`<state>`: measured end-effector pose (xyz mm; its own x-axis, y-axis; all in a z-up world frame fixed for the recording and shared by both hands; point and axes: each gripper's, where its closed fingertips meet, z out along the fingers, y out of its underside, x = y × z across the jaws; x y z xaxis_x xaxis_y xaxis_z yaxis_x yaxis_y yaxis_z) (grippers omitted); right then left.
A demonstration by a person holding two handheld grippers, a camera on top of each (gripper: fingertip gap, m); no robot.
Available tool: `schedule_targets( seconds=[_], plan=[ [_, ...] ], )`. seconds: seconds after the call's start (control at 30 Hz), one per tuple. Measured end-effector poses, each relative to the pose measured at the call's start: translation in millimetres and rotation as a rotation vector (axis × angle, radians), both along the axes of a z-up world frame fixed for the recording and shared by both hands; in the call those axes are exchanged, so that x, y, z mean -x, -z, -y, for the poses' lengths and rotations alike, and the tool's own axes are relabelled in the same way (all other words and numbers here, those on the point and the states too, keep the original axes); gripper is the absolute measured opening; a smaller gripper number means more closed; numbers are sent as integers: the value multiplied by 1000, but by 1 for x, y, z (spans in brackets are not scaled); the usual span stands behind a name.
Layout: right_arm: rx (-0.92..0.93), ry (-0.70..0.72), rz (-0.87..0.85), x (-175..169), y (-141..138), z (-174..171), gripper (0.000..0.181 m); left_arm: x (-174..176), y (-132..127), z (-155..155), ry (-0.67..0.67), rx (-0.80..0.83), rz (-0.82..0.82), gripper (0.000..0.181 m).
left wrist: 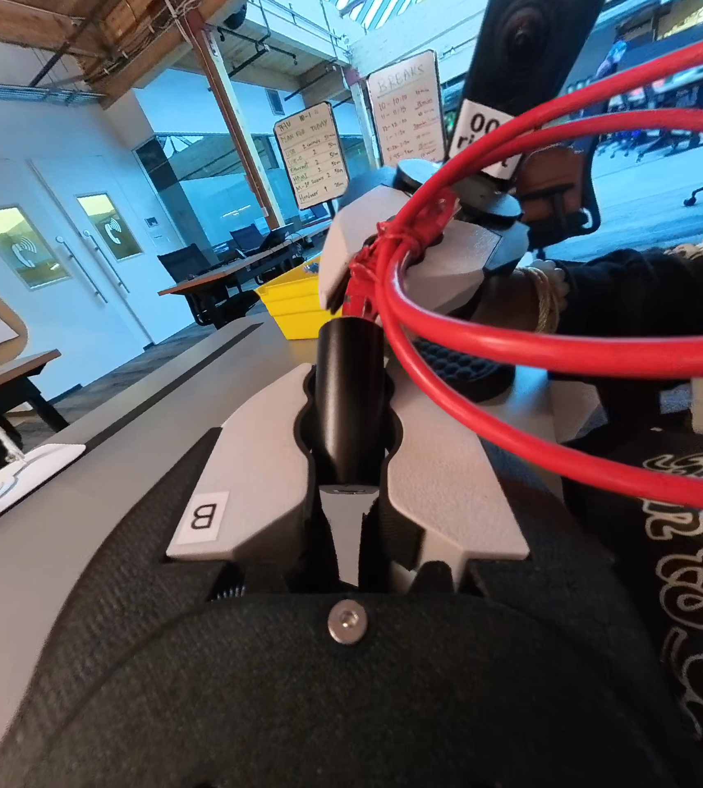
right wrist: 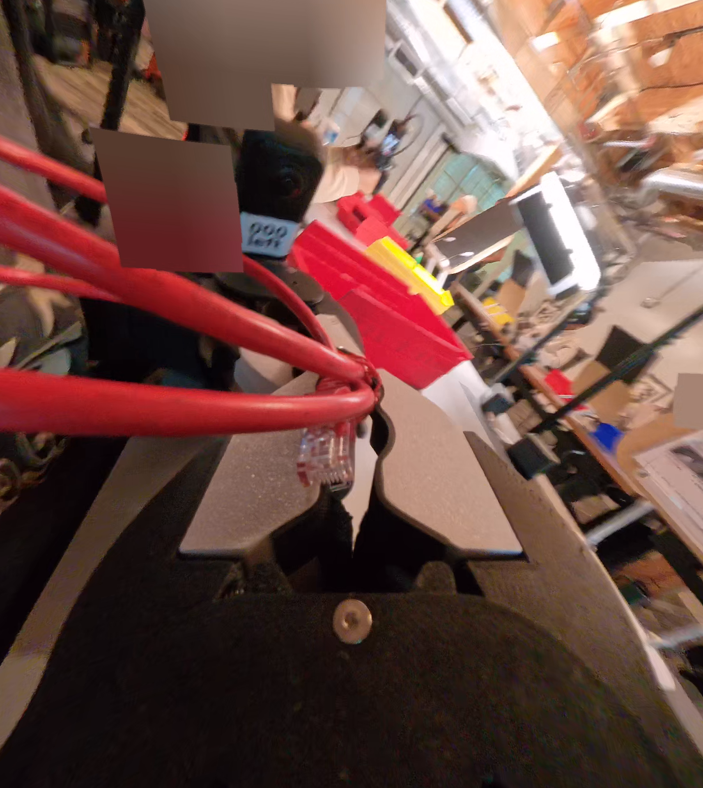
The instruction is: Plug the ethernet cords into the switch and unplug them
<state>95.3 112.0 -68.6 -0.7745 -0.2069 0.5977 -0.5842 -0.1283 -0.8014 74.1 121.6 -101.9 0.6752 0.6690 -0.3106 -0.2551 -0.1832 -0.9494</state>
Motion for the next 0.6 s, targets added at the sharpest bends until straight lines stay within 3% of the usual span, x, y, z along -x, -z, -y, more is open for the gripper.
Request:
schedule_targets(
  seconds=[0.07,0.17,0.27,0.37,0.5,0.6],
  plan=[
    [283,190,108,45,-52,-28,13,-5,7,2,33,40,-5,26],
    [422,270,191,94,-98,-95,12,-8,7,-10,75,37,-8,26],
    [322,589,114,139,-99,-133,14,-5,13,-17,96,28,35,26],
    [282,965,98,185,-103,-190,12,-5,3,-9,93,-58,29,26],
    [-17,1606,-65,232,-80,-298,13,-3,-19,13,108,-293,68,26],
    [-320,1886,-86,242,-52,-361,14,-2,-29,26,137,-434,100,26]
  ],
)
